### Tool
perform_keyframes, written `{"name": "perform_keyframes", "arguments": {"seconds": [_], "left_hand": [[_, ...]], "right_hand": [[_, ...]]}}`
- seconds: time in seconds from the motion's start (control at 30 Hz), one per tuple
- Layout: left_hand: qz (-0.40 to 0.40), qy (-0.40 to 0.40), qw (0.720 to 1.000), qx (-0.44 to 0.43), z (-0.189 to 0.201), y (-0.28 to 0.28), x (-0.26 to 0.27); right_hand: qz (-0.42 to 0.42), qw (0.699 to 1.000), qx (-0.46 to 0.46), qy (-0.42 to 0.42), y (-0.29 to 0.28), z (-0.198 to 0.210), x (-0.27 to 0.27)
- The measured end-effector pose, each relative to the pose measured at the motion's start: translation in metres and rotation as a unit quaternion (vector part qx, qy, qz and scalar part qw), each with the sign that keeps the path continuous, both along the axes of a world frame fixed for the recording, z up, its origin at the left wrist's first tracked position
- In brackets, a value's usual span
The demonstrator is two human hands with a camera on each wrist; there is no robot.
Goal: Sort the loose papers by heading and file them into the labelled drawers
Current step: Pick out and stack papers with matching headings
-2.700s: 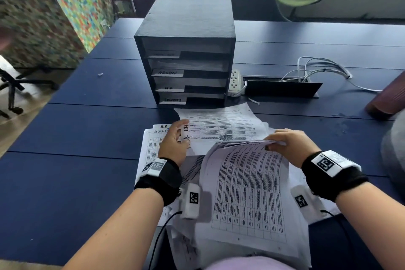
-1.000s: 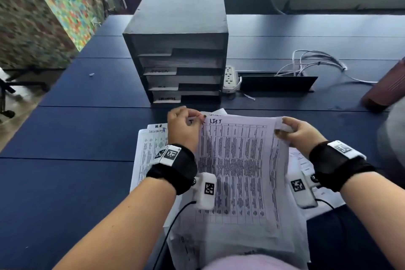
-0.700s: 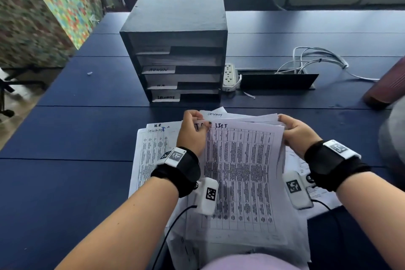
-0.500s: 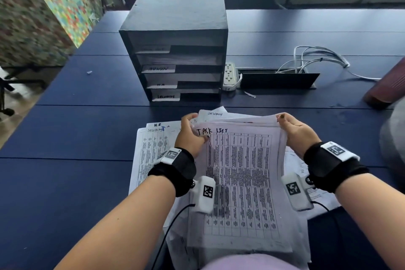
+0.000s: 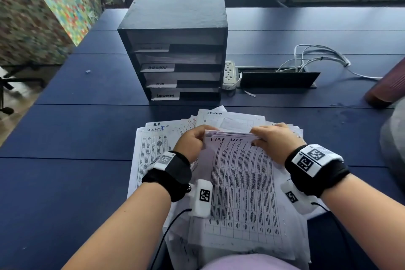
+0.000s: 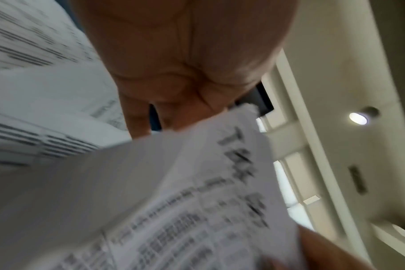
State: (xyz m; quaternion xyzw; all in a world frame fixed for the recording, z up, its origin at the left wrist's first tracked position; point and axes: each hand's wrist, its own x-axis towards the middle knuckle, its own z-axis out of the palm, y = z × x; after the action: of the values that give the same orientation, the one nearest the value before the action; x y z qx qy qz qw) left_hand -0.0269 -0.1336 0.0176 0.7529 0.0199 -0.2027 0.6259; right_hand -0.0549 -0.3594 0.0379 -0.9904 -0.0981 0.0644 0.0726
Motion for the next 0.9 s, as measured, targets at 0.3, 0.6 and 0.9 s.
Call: {"name": "perform_keyframes", "arguments": {"seconds": [0.3,0.6,0.9], "left_hand": [[0.097,0.106,0.987,0.067,-0.047,0.018,0.012],[0.077,0.047,0.964,0.249,-0.042,0.01,0.017],[0.077,0.084,0.974,0.198,-0.029,0.008,0.01]], "right_hand": [[0.002,0.998,0.048,-0.04,-0.006,-0.023,-0.016],[0.038,0.99,0.089,-0.107,-0.009,-0.026,-0.026],[0.024,0.991,0.111,-0.073,-0.008,-0.021,-0.02]]}}
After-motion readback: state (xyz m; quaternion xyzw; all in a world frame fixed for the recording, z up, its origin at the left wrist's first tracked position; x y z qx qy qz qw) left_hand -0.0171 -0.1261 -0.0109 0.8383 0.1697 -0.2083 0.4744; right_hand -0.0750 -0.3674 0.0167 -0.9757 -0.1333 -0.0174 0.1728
